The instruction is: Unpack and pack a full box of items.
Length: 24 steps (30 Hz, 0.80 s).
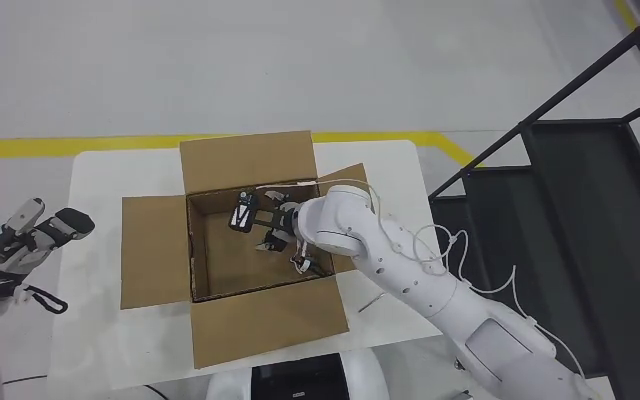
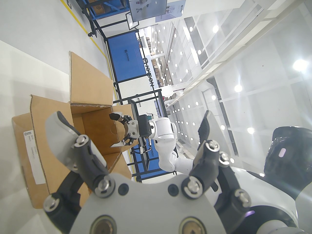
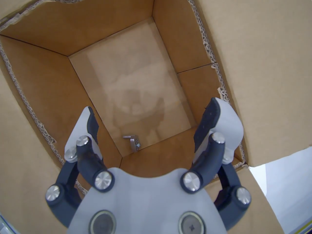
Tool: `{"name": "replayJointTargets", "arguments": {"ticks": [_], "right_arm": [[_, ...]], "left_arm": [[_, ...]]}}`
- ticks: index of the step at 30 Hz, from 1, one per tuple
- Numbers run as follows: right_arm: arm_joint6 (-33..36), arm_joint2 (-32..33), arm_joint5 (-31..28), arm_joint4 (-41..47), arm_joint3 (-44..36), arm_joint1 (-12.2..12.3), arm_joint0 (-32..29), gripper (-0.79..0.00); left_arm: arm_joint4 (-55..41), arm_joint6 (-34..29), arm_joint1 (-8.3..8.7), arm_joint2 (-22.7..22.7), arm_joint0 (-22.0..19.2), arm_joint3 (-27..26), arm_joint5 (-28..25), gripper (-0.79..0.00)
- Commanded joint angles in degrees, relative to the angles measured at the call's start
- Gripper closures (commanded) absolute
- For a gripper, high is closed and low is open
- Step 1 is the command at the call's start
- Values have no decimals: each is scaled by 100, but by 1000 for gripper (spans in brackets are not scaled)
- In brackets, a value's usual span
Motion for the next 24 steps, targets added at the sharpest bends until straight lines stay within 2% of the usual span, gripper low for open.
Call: {"name": "replayJointTargets", "arguments": {"ticks": [1, 16, 24], "right_arm": [[0, 0, 0, 0, 0, 0, 0, -785], [0, 0, 0, 0, 0, 0, 0, -785], [467, -399, -593, -223, 272, -63, 277, -785]], "left_arm": [[0, 0, 0, 0, 0, 0, 0, -785], [0, 0, 0, 0, 0, 0, 0, -785], [0, 0, 0, 0, 0, 0, 0, -785]]}}
